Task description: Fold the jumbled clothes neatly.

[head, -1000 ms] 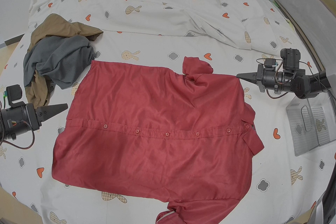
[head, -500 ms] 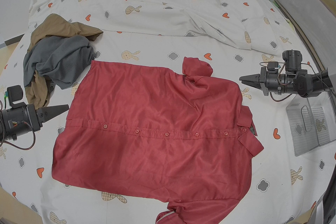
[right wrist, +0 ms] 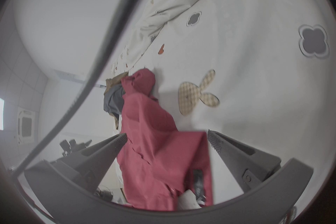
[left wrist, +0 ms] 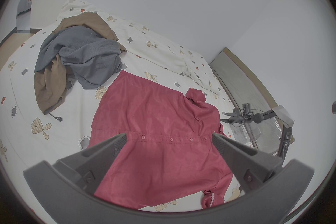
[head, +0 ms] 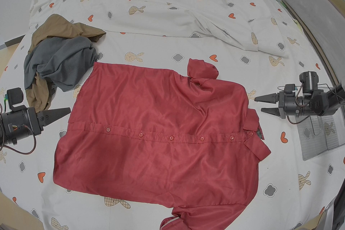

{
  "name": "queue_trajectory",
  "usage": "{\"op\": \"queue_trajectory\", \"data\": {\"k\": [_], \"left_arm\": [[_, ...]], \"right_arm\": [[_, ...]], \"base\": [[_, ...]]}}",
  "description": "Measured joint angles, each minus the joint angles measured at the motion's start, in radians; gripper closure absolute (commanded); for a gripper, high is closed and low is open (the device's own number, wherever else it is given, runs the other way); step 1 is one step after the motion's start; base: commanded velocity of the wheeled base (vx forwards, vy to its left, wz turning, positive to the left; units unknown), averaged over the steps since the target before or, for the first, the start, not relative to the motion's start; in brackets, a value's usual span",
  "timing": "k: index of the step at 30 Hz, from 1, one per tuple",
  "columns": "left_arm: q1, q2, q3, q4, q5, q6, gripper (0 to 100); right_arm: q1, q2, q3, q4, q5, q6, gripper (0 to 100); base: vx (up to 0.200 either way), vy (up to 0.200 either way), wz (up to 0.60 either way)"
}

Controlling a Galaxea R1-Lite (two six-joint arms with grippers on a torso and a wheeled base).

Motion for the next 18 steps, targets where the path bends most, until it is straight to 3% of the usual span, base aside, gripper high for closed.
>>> {"op": "queue_trajectory", "data": {"k": [5,18], "left_arm": [[-0.002,-0.002,0.002,0.0,0.0,0.0,0],[-0.006,-0.001,0.003,0.0,0.0,0.0,0]], "right_arm": [[-0.049,-0.01,0.122,-0.042,0.048,-0.11,0],[-0.029,0.029,0.231,-0.126,0.07,-0.124,0]], "base": [[0.0,0.0,0.0],[0.0,0.0,0.0]]}}
